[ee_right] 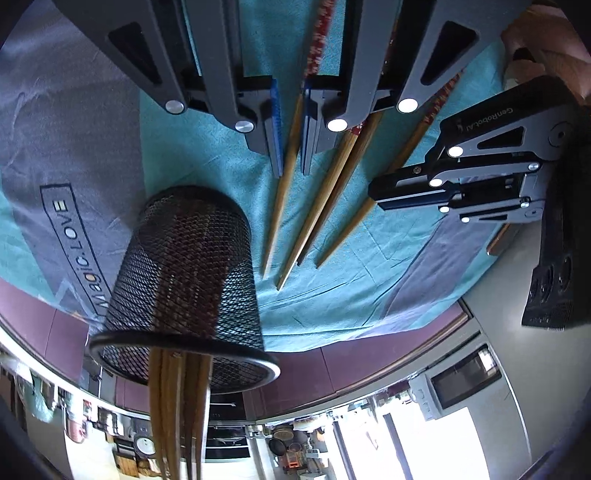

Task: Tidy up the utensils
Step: 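Grasp a chopstick with the right tool while the left tool grasps another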

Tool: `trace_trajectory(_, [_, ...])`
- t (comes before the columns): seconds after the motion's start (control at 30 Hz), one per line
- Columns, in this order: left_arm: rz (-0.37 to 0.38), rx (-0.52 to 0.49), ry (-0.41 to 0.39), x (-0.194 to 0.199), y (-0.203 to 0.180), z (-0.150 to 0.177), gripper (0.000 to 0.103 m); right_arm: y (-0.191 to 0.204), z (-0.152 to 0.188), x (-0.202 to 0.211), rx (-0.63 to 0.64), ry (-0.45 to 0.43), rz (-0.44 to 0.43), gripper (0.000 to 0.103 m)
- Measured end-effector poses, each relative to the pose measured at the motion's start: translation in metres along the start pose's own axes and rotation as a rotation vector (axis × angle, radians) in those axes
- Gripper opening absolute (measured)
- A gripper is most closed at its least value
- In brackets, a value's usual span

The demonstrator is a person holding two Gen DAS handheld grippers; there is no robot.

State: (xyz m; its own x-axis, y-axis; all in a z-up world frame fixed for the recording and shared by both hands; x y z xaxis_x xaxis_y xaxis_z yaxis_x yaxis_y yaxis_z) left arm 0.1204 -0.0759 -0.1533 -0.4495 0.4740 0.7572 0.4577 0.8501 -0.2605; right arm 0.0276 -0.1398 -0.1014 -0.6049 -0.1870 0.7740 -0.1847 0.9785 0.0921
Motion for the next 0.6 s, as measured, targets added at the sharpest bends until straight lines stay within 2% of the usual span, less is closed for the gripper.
trace_trajectory(0.3, [0.03,0.005,-0.027,0.014,-0.003,0.003,0.008,0.0,0.002,0.016,-0.002,-0.029,-0.045,0.005])
trace_trajectory(0.6, [0.045,-0.032,0.011,0.005,-0.009,0.008,0.008,0.01,0.003,0.009,0.04,0.013,-0.058,0.006])
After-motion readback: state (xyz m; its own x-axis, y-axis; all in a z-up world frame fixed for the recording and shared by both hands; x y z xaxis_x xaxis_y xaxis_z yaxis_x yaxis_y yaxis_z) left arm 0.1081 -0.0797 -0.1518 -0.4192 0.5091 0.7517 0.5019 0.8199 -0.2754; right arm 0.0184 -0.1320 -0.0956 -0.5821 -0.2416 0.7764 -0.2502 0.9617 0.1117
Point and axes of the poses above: each gripper's, at about its wrist camera, not at the fingertips, and x roughly against the way its jaws point, y to its left, z to its underside, the point moved 3 cm from there along -x, roughly the way its jaws point, and after that the axes turned 10 degrees about z, right-handed, at the moved point
